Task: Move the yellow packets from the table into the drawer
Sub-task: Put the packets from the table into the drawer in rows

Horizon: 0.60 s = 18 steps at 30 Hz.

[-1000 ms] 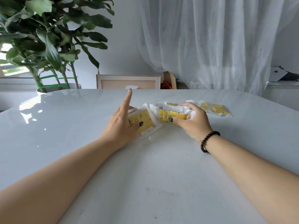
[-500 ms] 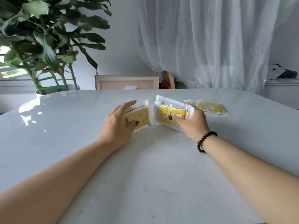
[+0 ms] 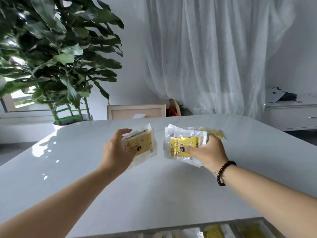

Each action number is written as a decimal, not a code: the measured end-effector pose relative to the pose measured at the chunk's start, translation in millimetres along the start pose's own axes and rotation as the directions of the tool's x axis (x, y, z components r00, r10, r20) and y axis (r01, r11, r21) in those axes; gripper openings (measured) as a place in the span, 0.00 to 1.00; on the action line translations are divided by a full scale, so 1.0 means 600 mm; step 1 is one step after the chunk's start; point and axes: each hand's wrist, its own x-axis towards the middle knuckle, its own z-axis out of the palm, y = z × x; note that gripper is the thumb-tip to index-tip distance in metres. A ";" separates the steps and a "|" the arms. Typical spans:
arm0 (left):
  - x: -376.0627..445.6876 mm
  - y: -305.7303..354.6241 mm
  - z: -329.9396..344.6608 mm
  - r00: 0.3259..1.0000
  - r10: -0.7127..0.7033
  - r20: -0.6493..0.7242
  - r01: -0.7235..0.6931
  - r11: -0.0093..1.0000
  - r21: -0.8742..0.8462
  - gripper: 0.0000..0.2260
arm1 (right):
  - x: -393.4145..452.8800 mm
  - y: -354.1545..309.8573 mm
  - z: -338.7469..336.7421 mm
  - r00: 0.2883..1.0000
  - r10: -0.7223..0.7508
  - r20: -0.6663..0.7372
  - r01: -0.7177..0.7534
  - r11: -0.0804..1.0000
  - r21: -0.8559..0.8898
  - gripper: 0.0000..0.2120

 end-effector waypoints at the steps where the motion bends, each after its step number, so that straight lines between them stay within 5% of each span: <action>1: -0.006 0.012 -0.016 1.000 0.001 -0.016 -0.001 1.000 0.005 0.21 | -0.010 -0.013 -0.010 1.000 0.009 0.004 -0.009 0.999 0.032 0.20; 5: -0.043 0.052 -0.070 0.998 -0.049 -0.049 0.046 0.997 -0.063 0.17 | -0.058 -0.066 -0.050 0.997 0.042 0.061 -0.052 0.984 0.171 0.26; 10: -0.123 0.087 -0.111 0.995 -0.097 0.018 0.099 0.980 -0.171 0.14 | -0.133 -0.105 -0.089 0.978 0.032 0.205 -0.100 0.939 0.328 0.14; 14: -0.191 0.097 -0.121 0.989 -0.114 0.090 0.128 0.976 -0.177 0.15 | -0.184 -0.095 -0.117 0.947 -0.001 0.320 -0.047 0.989 0.142 0.12; 18: -0.235 0.087 -0.123 0.982 -0.102 0.162 0.123 0.984 -0.127 0.13 | -0.247 -0.054 -0.151 0.849 -0.086 0.521 0.195 0.968 -0.157 0.07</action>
